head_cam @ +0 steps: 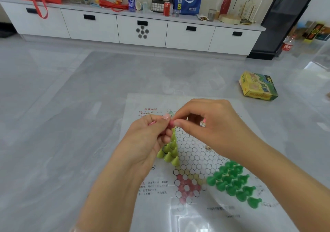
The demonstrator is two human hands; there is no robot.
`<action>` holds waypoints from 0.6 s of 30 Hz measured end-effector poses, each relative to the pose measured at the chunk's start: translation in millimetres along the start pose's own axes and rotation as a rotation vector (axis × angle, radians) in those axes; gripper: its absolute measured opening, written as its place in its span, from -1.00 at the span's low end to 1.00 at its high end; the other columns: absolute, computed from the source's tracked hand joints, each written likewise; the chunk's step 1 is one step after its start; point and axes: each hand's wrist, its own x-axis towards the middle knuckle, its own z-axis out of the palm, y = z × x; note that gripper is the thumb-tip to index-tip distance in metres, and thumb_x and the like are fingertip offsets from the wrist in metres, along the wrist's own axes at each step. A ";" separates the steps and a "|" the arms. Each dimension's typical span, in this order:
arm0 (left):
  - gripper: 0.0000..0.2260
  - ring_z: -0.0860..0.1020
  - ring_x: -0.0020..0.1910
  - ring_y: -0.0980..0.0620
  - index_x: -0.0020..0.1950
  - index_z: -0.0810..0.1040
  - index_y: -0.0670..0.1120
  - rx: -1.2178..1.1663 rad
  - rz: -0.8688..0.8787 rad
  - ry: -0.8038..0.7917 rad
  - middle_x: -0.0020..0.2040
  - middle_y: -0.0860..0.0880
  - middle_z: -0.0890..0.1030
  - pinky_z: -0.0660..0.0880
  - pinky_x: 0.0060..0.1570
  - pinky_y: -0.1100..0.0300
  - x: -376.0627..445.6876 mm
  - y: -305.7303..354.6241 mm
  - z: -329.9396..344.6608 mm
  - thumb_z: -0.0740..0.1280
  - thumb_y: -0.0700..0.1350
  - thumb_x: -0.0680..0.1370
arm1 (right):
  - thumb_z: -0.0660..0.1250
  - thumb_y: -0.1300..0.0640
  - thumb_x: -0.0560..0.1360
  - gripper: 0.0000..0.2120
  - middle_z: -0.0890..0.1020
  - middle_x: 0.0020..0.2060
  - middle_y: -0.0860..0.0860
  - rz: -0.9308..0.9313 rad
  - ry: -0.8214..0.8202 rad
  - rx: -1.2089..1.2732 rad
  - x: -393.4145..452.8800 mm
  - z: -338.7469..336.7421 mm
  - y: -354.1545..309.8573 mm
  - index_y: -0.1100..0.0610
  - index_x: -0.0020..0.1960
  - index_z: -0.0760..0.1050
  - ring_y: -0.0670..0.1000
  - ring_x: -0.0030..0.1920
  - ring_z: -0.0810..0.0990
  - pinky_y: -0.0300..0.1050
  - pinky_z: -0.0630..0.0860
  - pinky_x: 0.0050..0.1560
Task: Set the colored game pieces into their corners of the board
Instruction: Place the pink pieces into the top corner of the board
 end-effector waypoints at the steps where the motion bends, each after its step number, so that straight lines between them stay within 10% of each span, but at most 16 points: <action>1: -0.82 0.42 -0.55 0.18 -0.28 0.46 -0.20 0.010 0.003 0.000 -0.50 0.00 0.53 0.40 -0.55 0.40 -0.1 -0.3 0.3 0.25 -0.26 0.53 | 0.37 0.09 0.43 -0.93 0.63 -0.28 -0.11 0.006 -0.015 -0.003 0.7 -0.1 -1.1 0.04 -0.13 0.62 -0.10 -0.23 0.55 -0.26 0.47 -0.19; 8: -0.84 0.48 -0.48 0.14 -0.15 0.56 -0.27 -0.010 -0.001 0.041 -0.35 -0.09 0.49 0.48 -0.44 0.35 -0.8 3.2 -0.4 0.19 -0.31 0.53 | 0.32 0.02 0.39 -0.93 0.58 -0.44 -0.09 0.425 0.051 0.198 11.3 -33.6 22.9 -0.06 -0.25 0.56 -0.19 -0.52 0.47 -0.40 0.36 -0.54; 18: -0.77 0.37 -0.45 0.13 0.07 0.49 -0.20 0.074 -0.028 0.033 -0.21 -0.09 0.55 0.37 -0.48 0.34 -4.2 3.9 4.0 0.08 -0.35 0.56 | 0.32 0.24 0.46 -0.88 0.52 -0.60 -0.31 0.624 -0.119 -0.009 -0.9 -19.1 72.4 0.12 -0.22 0.59 -0.27 -0.52 0.52 -0.45 0.42 -0.50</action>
